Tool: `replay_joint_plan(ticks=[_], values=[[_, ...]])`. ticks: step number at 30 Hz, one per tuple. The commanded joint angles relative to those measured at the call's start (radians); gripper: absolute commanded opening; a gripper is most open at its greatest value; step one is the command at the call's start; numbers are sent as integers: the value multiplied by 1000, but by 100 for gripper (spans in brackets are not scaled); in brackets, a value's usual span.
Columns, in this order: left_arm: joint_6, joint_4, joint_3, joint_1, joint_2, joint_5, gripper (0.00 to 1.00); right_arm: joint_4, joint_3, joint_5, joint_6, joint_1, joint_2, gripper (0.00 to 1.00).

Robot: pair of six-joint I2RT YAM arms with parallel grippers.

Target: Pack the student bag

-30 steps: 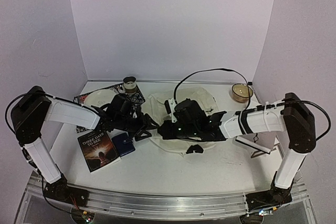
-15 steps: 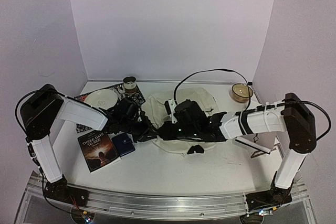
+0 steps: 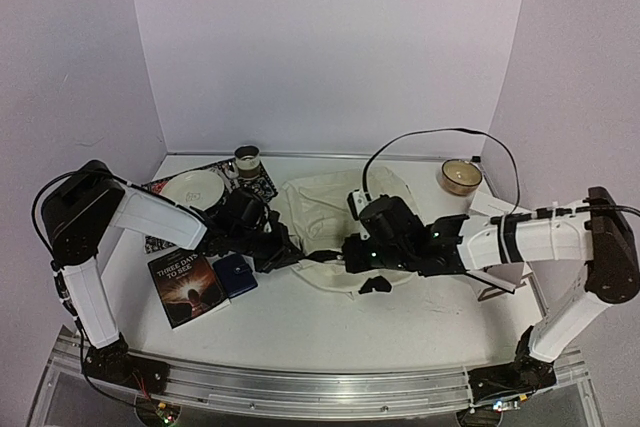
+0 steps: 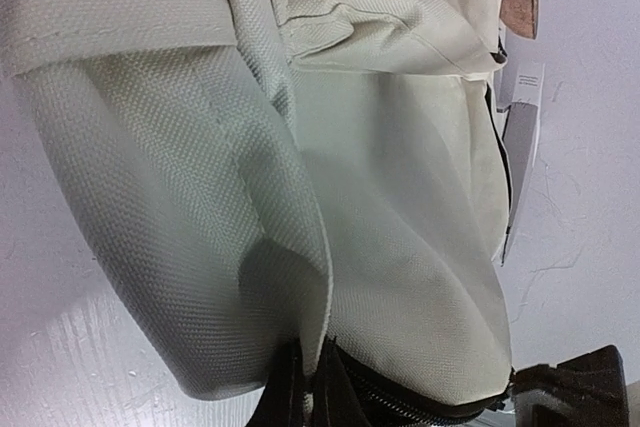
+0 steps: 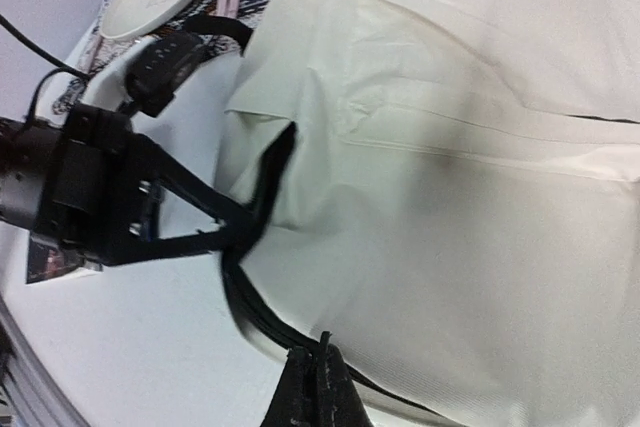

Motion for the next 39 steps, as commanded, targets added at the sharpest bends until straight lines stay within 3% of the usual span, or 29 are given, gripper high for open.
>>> replay_joint_plan(ticks=[1,5,9,13,19,21,24,29,39], values=[[76,-35,-35,64,-18,-24,0,-189,-67,286,-52,-5,-134,0],[145,-82,-49,114,-38,-11,0,-265,-142,403,-52,-58,-241,0],[300,-257,21,154,-33,-61,0,-318,-186,391,-45,-137,-358,0],[445,-382,131,173,6,-118,0,-295,-156,212,-110,-142,-384,0],[564,-465,328,186,79,-208,1,-132,-98,-85,-118,-89,-262,0],[570,-478,401,197,101,-208,9,-71,-68,-119,-102,-68,-207,0],[567,-503,471,200,95,-210,31,8,-22,-128,-82,-57,-120,0],[520,-537,443,200,-4,-266,56,97,67,-147,-72,-54,11,0],[261,-477,141,131,-218,-127,64,166,196,-180,-65,-36,143,0]])
